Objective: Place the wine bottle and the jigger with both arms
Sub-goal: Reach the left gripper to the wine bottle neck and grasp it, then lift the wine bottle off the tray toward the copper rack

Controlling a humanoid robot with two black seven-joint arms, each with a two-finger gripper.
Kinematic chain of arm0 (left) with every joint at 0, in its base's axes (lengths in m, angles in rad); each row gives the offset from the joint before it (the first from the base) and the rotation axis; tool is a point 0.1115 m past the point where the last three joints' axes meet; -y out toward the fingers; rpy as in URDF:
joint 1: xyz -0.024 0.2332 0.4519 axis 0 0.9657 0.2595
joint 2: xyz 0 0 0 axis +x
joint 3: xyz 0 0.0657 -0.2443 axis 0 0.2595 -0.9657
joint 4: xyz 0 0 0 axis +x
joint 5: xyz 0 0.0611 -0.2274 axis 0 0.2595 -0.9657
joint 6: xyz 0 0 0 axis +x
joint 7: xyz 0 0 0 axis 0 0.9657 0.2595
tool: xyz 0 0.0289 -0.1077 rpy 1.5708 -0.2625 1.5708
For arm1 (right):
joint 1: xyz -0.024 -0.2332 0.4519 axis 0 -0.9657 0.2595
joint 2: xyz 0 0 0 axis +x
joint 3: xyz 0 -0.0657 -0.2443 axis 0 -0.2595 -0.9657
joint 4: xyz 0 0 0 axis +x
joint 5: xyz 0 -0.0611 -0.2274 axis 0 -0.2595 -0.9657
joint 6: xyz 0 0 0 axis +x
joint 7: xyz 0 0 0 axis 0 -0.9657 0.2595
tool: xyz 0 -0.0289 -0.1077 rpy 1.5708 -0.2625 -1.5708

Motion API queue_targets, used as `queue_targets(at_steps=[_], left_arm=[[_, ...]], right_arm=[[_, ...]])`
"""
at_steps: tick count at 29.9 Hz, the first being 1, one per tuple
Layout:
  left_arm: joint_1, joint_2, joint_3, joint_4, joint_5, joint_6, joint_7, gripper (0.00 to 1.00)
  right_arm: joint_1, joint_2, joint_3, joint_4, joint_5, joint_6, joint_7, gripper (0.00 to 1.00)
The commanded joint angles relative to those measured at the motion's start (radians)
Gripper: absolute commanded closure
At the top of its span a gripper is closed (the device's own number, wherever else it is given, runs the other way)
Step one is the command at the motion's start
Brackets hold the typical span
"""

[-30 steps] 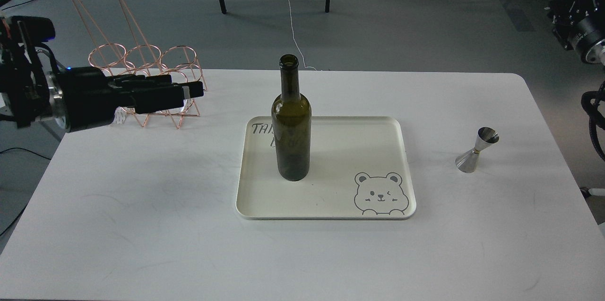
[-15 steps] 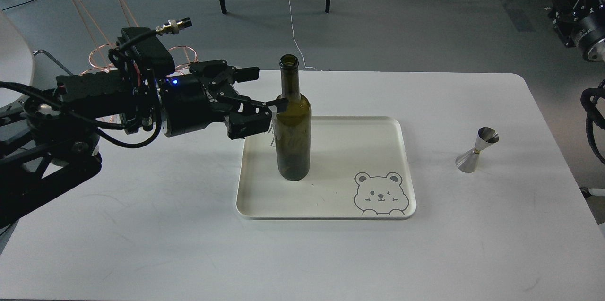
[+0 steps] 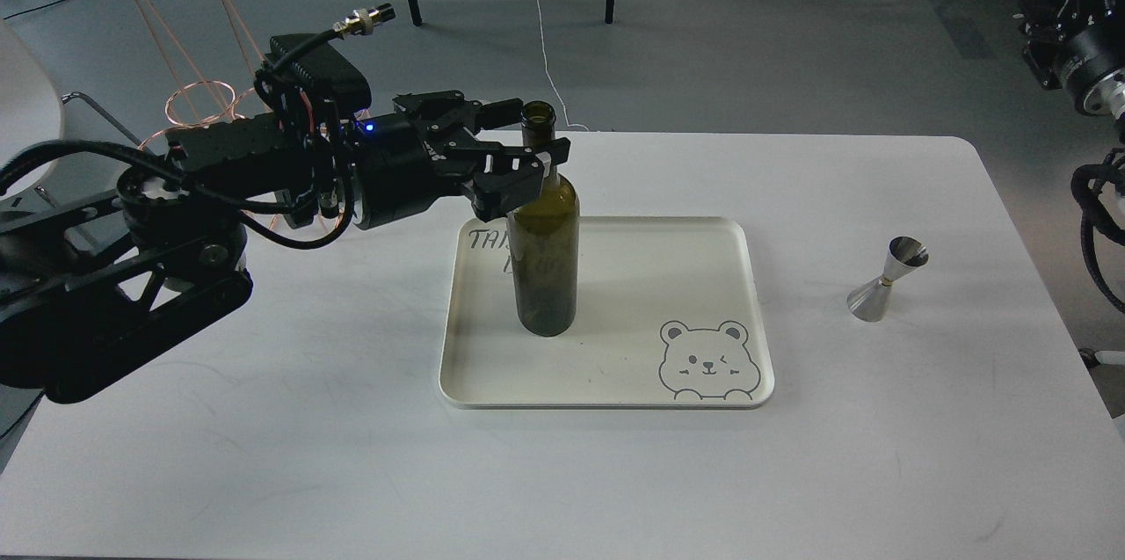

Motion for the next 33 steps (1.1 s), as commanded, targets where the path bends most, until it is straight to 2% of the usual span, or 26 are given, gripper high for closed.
queue_targets(at_steps=[1,5,8,11,16,18,22,25,30,33], left_arm=[[-0.003,0.008,0.003,-0.004,-0.003,-0.003,0.0,0.7],[-0.003,0.009,0.001,-0.018,-0.003,-0.003,-0.005,0.84],[-0.008,0.009,-0.002,-0.02,-0.003,-0.002,-0.002,0.91],[-0.023,0.011,-0.011,-0.02,-0.011,0.003,0.0,0.92],[-0.031,0.044,-0.149,-0.02,-0.048,0.002,-0.008,0.92],[-0.036,0.09,-0.191,-0.02,-0.097,0.0,-0.008,0.92],[-0.095,0.233,-0.183,0.0,-0.167,-0.001,-0.013,0.92],[-0.102,0.311,-0.183,0.068,-0.164,-0.003,-0.028,0.92],[-0.114,0.38,-0.183,0.207,-0.157,-0.002,-0.103,0.92],[-0.125,0.397,-0.181,0.296,-0.152,0.0,-0.117,0.92]], right_arm=[[-0.001,0.0,0.0,0.0,0.0,0.0,0.0,0.04],[-0.001,0.0,0.0,-0.001,0.0,0.0,0.0,0.04],[-0.001,0.0,0.0,-0.001,0.0,0.0,0.0,0.04],[-0.001,0.0,-0.002,-0.001,0.0,0.0,0.0,0.04],[0.002,-0.003,-0.002,-0.001,0.0,0.003,0.0,0.04],[0.003,-0.005,-0.002,-0.001,0.0,0.003,0.0,0.04],[0.003,-0.008,-0.002,-0.001,0.0,0.003,0.0,0.04],[0.003,-0.008,-0.003,-0.001,0.0,0.003,0.0,0.04],[0.017,-0.003,-0.003,-0.001,0.0,0.003,-0.008,0.04],[0.025,-0.002,-0.003,0.0,0.0,0.003,-0.019,0.04]])
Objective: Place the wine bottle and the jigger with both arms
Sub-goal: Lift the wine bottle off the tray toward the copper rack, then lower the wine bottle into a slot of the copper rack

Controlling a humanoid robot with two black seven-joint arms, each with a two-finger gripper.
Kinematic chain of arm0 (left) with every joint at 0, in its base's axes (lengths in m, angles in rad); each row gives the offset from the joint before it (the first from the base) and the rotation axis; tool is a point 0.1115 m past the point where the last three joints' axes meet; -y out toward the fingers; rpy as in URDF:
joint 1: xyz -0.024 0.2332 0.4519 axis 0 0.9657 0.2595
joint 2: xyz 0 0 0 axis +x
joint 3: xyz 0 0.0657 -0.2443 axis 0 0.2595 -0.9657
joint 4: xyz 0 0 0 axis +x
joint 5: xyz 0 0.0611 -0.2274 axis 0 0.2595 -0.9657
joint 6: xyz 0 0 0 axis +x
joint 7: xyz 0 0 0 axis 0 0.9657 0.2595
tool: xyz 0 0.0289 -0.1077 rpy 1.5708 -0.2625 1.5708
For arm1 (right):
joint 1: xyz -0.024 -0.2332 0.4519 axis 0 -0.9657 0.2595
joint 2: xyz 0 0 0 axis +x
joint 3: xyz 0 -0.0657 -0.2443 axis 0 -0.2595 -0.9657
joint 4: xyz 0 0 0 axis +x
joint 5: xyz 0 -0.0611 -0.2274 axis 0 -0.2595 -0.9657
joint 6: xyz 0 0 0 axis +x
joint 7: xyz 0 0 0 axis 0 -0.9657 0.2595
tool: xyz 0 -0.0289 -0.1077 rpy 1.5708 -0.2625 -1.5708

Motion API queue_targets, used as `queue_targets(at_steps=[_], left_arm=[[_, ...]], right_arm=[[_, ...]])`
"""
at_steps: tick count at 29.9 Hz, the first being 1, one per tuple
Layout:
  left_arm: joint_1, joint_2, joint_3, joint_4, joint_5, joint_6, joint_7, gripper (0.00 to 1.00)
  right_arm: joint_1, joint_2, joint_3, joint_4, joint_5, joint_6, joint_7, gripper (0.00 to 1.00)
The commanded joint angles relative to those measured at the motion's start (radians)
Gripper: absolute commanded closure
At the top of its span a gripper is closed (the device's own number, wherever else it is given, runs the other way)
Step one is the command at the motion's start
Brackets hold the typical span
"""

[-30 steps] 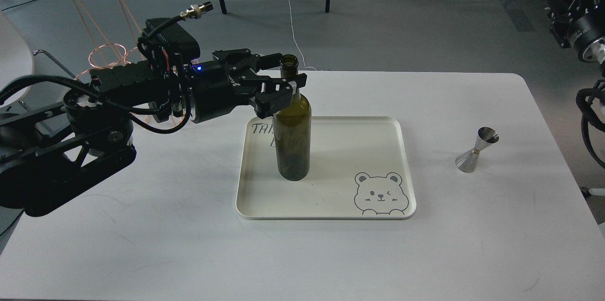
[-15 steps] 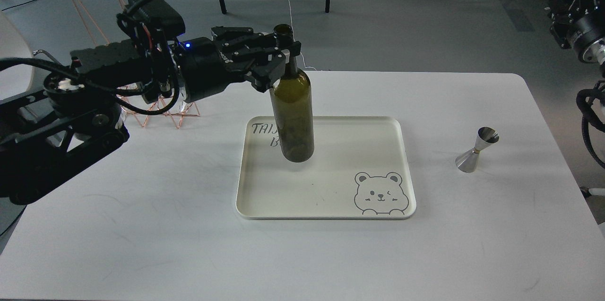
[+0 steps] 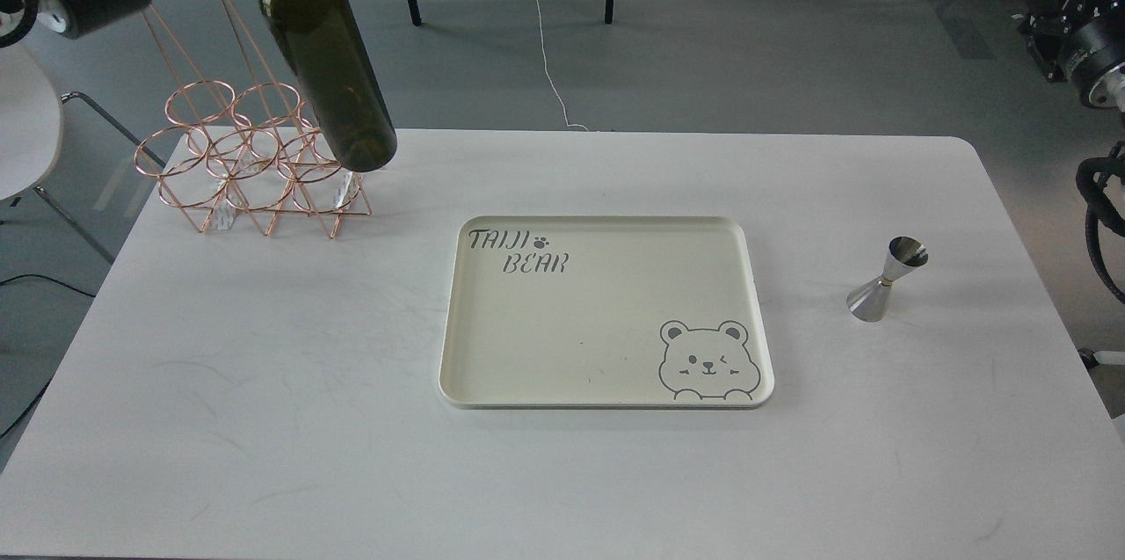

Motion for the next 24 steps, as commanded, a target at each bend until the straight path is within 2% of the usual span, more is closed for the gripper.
queue_targets(at_steps=[1,7,11,24], left_arm=[[-0.005,0.02,0.001,0.099,0.005,0.001,-0.015,0.92],[-0.004,-0.002,0.007,0.182,0.002,0.009,-0.011,0.92],[-0.01,-0.028,0.05,0.194,-0.004,0.015,-0.004,0.92],[-0.025,-0.052,0.05,0.196,-0.005,0.017,0.008,0.92]], right_arm=[[0.008,0.003,0.0,0.002,0.0,0.0,-0.011,0.04],[0.008,0.006,-0.003,0.002,0.0,0.0,-0.011,0.04],[0.007,0.005,-0.005,0.002,0.0,0.003,-0.011,0.04],[0.005,0.005,-0.003,0.0,0.0,0.001,-0.011,0.04]])
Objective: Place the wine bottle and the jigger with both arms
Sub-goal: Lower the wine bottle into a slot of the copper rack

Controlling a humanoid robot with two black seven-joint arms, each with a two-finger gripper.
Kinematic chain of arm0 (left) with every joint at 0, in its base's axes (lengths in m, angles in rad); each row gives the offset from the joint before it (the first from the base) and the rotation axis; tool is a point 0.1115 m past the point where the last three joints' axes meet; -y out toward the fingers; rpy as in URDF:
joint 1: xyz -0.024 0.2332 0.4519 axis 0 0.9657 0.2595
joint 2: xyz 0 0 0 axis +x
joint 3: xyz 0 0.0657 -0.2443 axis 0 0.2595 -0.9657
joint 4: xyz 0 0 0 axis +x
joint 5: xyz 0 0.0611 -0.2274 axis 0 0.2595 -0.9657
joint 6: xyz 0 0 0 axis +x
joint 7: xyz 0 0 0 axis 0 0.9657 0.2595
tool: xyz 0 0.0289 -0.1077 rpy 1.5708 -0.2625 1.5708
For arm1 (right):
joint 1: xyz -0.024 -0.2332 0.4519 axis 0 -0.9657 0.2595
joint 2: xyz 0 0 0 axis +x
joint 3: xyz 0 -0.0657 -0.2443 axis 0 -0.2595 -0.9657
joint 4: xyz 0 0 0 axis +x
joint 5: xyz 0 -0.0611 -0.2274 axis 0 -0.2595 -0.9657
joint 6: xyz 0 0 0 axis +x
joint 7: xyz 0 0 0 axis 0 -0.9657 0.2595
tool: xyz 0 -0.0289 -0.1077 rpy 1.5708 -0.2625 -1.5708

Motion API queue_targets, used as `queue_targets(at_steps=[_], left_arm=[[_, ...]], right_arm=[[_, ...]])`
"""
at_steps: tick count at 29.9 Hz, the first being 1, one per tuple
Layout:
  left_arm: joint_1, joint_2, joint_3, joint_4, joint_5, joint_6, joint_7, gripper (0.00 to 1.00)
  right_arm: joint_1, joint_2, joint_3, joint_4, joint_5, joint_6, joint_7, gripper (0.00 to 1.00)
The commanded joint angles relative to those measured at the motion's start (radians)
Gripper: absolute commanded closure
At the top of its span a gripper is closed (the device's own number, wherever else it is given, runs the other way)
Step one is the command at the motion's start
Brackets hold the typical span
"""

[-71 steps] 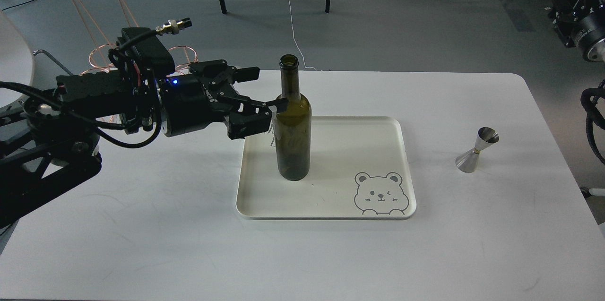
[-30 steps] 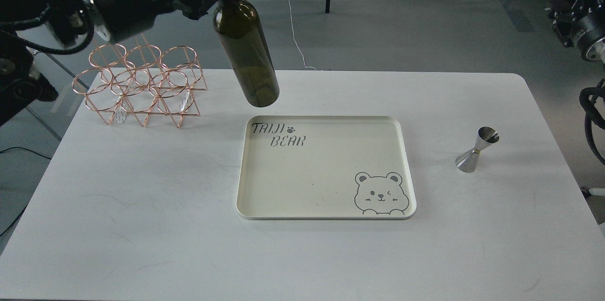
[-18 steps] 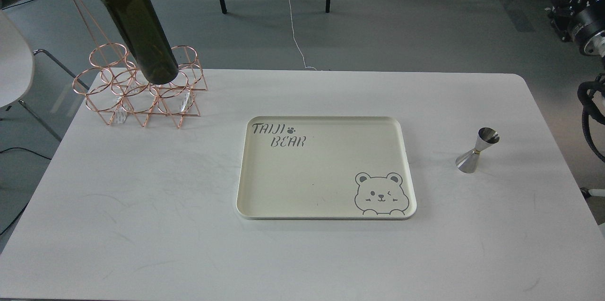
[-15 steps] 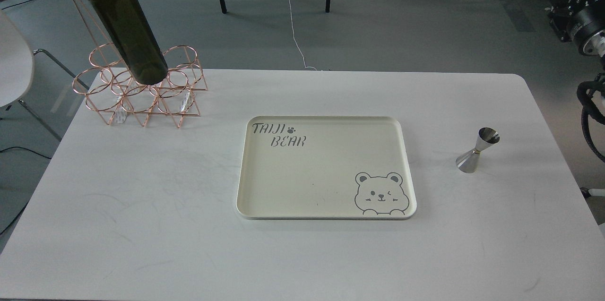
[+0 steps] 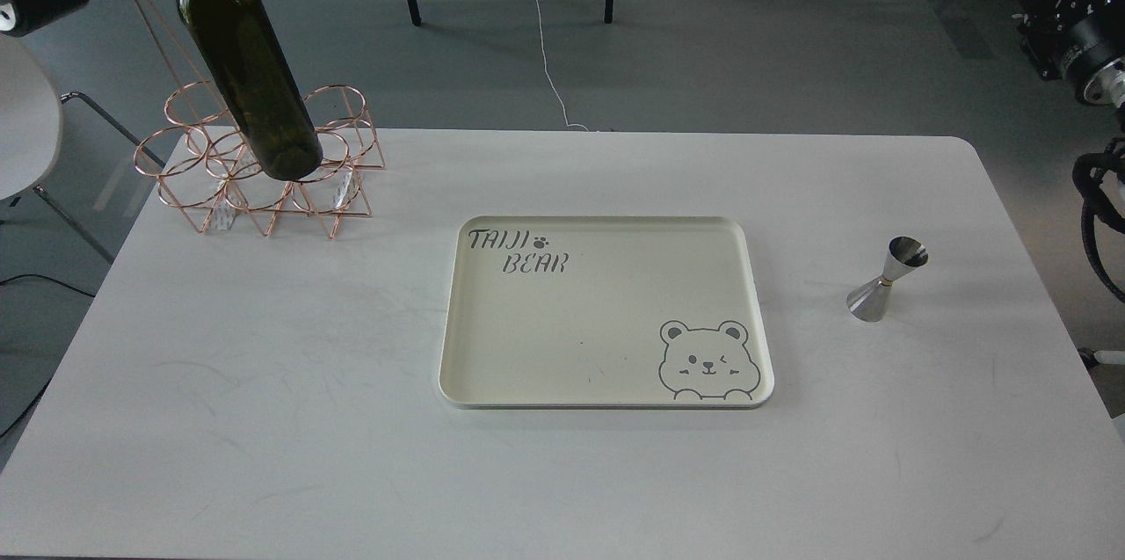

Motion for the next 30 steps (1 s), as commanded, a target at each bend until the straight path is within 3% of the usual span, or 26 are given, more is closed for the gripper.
queue_targets(at_steps=[1,14,24,30], left_arm=[[-0.003,-0.007,0.002,0.0,0.002,0.006,0.0,0.92],[0.007,-0.033,0.012,0.0,0.005,0.041,0.025,0.92],[0.01,-0.048,0.103,0.0,-0.003,0.086,0.028,0.91],[0.022,-0.083,0.198,0.001,-0.008,0.135,0.029,0.84]], right_arm=[[0.0,0.001,0.003,0.0,0.0,-0.003,0.0,0.04],[-0.002,0.001,0.006,0.0,0.0,-0.001,0.0,0.04],[-0.002,0.003,0.006,0.0,0.0,-0.001,0.0,0.04],[-0.002,0.003,0.003,0.0,0.0,-0.001,0.0,0.04]])
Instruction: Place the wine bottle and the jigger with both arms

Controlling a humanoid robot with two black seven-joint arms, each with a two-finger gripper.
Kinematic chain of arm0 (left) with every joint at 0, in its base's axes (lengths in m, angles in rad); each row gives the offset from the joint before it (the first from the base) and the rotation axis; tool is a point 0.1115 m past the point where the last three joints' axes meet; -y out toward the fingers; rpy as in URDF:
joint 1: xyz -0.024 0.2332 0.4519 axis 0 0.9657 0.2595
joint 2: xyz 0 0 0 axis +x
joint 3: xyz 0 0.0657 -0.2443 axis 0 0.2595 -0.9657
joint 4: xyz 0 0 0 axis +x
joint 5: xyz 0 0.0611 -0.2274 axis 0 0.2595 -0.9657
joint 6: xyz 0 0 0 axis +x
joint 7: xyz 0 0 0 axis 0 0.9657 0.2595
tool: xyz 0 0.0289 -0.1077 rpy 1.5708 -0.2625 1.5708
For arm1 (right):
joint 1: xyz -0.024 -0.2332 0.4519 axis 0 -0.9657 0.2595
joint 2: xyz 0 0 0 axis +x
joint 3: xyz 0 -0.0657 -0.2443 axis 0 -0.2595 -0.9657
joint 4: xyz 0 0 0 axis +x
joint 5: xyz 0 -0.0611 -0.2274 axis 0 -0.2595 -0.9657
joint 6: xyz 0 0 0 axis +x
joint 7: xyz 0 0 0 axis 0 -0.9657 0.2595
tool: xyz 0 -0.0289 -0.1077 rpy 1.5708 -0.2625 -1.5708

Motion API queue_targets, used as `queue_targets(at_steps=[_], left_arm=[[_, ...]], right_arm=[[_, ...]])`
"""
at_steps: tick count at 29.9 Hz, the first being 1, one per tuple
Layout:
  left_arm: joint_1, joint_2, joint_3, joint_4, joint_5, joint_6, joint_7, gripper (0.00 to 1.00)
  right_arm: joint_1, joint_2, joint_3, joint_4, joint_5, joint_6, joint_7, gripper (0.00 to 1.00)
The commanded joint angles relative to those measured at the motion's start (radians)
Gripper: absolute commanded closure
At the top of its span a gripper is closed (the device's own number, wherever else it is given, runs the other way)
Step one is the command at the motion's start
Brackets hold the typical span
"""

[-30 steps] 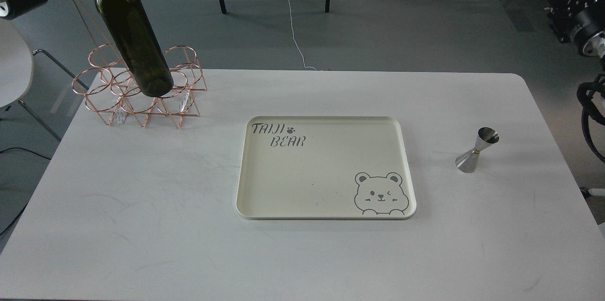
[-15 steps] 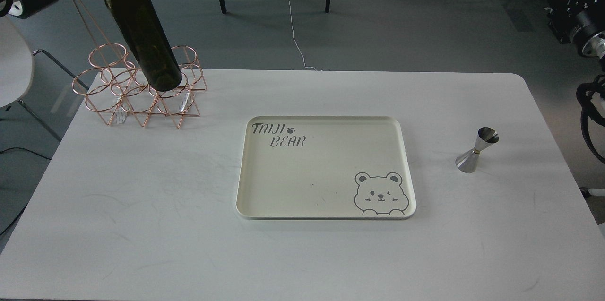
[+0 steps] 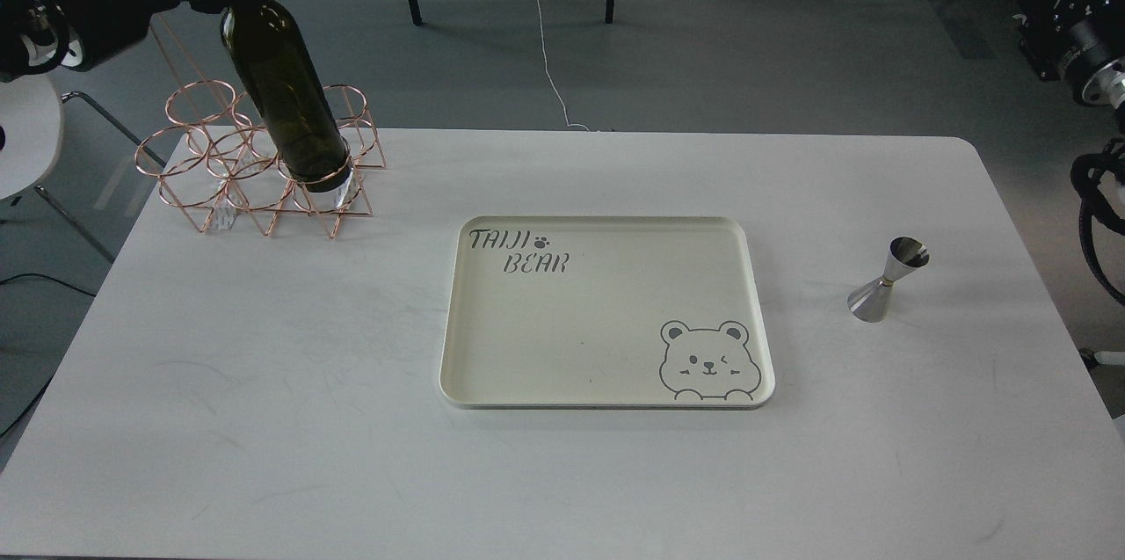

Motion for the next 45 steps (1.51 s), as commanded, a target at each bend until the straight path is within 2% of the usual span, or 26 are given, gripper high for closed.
queue_targets(at_steps=[1,4,5,7,11,14,17,19,24,25,26,28,31,32,34,39,40,41,43,44,45], left_arm=[[0.005,-0.019,0.059,0.001,-0.003,0.036,0.001,0.83],[0.005,-0.032,0.089,0.031,-0.005,0.059,-0.001,0.76],[0.005,-0.045,0.09,0.044,-0.006,0.065,-0.002,0.71],[0.008,-0.063,0.092,0.068,-0.009,0.073,-0.005,0.52],[0.028,-0.077,0.093,0.085,-0.043,0.081,-0.01,0.47],[0.031,-0.077,0.092,0.085,-0.063,0.081,-0.011,0.39],[0.031,-0.075,0.09,0.085,-0.107,0.081,-0.011,0.19],[0.029,-0.074,0.092,0.085,-0.149,0.081,-0.011,0.15],[0.029,-0.072,0.093,0.085,-0.158,0.082,-0.008,0.15],[0.029,-0.074,0.093,0.087,-0.155,0.082,-0.008,0.16],[0.029,-0.074,0.093,0.087,-0.154,0.082,-0.007,0.23],[0.029,-0.072,0.095,0.087,-0.151,0.082,-0.004,0.4],[0.031,-0.069,0.095,0.087,-0.148,0.081,-0.002,0.74],[0.031,-0.069,0.095,0.087,-0.148,0.079,-0.001,0.8],[0.029,-0.069,0.095,0.087,-0.148,0.075,-0.001,0.9],[0.029,-0.065,0.095,0.088,-0.148,0.072,0.001,0.91],[0.029,-0.066,0.095,0.093,-0.149,0.07,0.005,0.86],[0.029,-0.068,0.095,0.094,-0.151,0.07,0.011,0.75],[0.029,-0.075,0.095,0.094,-0.154,0.076,0.025,0.3],[0.029,-0.077,0.093,0.094,-0.155,0.078,0.024,0.25],[0.029,-0.077,0.093,0.094,-0.157,0.078,0.022,0.25]], right_arm=[[0.0,0.001,-0.003,0.0,0.0,0.0,0.0,0.04],[0.0,-0.001,-0.006,0.0,0.0,0.0,0.0,0.04],[-0.001,-0.001,-0.006,0.0,0.0,0.001,0.0,0.04],[-0.005,-0.001,-0.007,0.002,0.0,0.0,0.0,0.04],[-0.006,-0.001,-0.009,0.002,0.0,0.001,0.0,0.04],[-0.005,-0.001,-0.009,0.002,0.0,0.001,0.0,0.04],[-0.005,-0.003,-0.01,0.003,0.0,0.003,0.0,0.04],[-0.006,-0.003,-0.01,0.005,0.0,0.003,0.0,0.04],[-0.009,-0.003,-0.01,0.005,0.0,0.003,0.0,0.04],[-0.009,-0.004,-0.01,0.005,0.0,0.003,0.002,0.04],[-0.009,-0.003,-0.01,0.006,0.0,0.003,0.0,0.04],[-0.009,-0.003,-0.01,0.006,0.0,0.003,0.0,0.04],[-0.009,-0.003,-0.009,0.005,0.0,0.003,0.0,0.04],[-0.009,-0.004,-0.009,0.005,0.0,0.003,0.0,0.04],[-0.009,-0.004,-0.009,0.005,0.0,0.003,0.002,0.04],[-0.009,-0.004,-0.01,0.005,0.0,0.003,0.0,0.04],[-0.009,-0.004,-0.01,0.005,0.0,0.003,0.002,0.04],[-0.009,-0.004,-0.01,0.005,0.0,0.003,0.002,0.04],[-0.009,-0.003,-0.009,0.005,0.0,0.003,0.002,0.04],[-0.009,-0.003,-0.01,0.005,0.0,0.003,0.002,0.04],[-0.009,-0.003,-0.009,0.005,0.0,0.003,0.002,0.04]])
